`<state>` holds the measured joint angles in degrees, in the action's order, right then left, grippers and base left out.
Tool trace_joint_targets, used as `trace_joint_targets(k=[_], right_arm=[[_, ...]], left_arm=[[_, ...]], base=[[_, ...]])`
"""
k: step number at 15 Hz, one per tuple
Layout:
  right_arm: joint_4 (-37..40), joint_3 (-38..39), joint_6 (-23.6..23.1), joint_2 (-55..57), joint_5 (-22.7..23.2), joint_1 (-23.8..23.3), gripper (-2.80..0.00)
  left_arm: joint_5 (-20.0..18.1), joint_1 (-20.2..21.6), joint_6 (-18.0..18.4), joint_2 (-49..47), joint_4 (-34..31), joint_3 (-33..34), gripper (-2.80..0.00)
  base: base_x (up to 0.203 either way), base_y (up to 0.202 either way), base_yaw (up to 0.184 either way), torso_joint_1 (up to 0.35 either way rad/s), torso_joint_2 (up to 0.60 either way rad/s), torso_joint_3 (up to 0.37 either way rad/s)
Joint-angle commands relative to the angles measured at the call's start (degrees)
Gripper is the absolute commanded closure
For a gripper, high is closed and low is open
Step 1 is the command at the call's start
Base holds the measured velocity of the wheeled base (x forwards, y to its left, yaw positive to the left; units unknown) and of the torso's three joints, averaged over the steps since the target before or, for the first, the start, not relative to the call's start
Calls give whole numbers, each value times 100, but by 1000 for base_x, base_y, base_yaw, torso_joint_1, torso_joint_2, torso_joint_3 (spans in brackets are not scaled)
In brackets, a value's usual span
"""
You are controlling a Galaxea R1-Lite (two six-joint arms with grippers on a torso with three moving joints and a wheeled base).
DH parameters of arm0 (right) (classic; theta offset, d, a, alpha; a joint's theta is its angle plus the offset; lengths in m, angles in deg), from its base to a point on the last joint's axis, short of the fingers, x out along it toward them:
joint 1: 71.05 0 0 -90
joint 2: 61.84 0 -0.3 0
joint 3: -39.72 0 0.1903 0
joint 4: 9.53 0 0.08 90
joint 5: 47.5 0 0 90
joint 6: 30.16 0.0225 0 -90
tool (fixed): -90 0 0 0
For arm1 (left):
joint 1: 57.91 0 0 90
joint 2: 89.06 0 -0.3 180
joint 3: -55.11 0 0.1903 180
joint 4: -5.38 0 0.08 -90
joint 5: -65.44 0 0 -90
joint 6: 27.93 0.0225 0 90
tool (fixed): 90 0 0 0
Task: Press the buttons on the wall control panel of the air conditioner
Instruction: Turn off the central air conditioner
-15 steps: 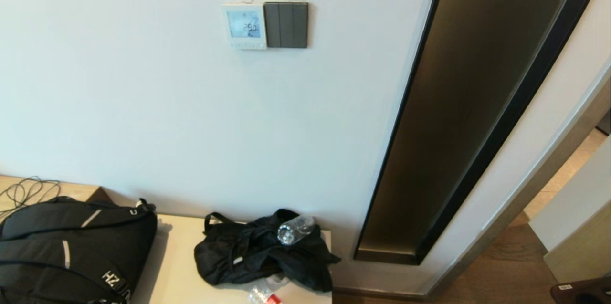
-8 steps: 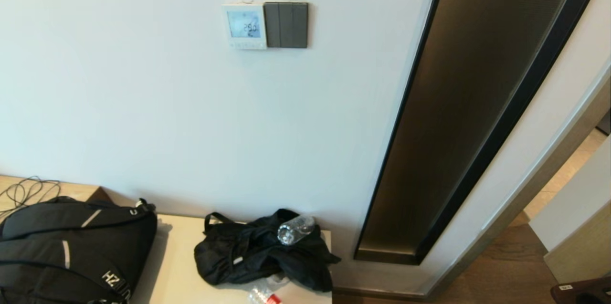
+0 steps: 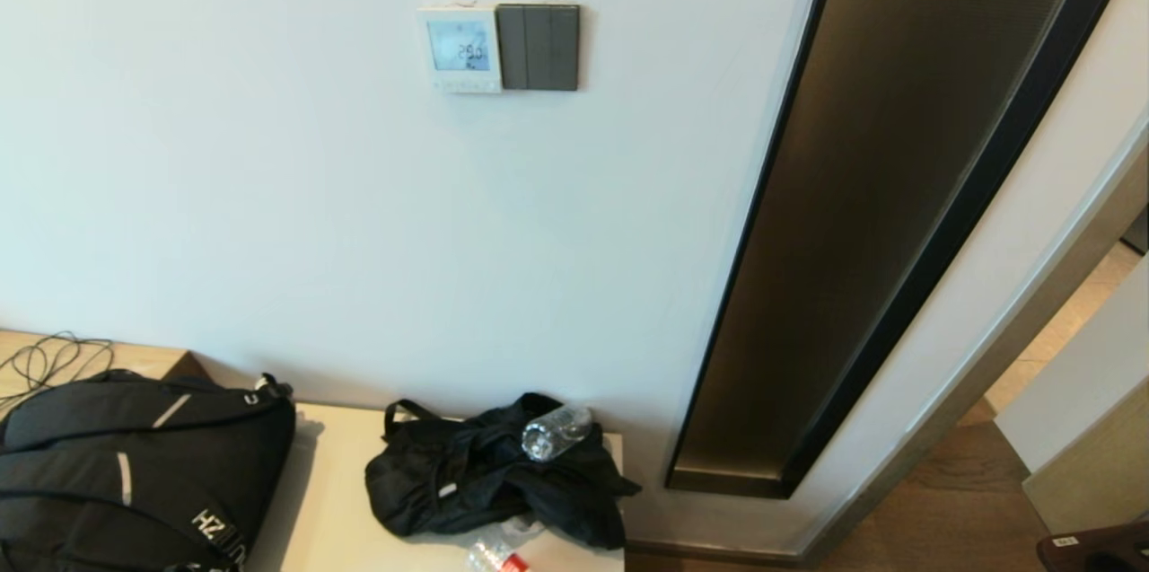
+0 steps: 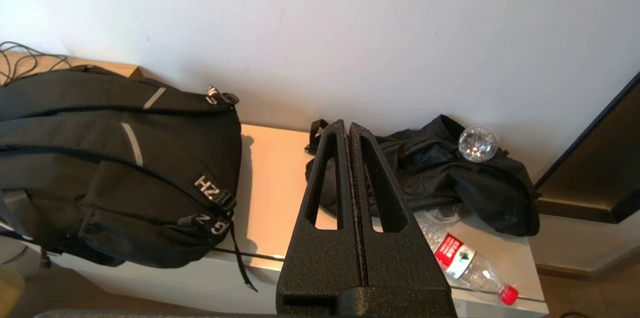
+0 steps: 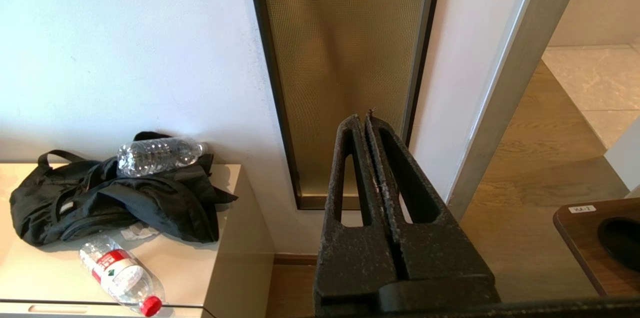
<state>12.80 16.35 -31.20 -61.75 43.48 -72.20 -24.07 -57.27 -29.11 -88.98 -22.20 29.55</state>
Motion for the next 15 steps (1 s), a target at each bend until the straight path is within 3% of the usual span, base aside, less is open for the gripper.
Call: trace_joint_targets(k=[1, 15], right_arm=[[-2, 0, -2, -1, 6, 0, 0], [-2, 7, -2, -1, -1, 0, 0]], left_arm=[[4, -2, -5, -11, -9, 0, 0], [4, -2, -14, -18, -9, 0, 0]], base=[[0, 0, 0, 0, 0, 0], [0, 0, 0, 0, 0, 0]])
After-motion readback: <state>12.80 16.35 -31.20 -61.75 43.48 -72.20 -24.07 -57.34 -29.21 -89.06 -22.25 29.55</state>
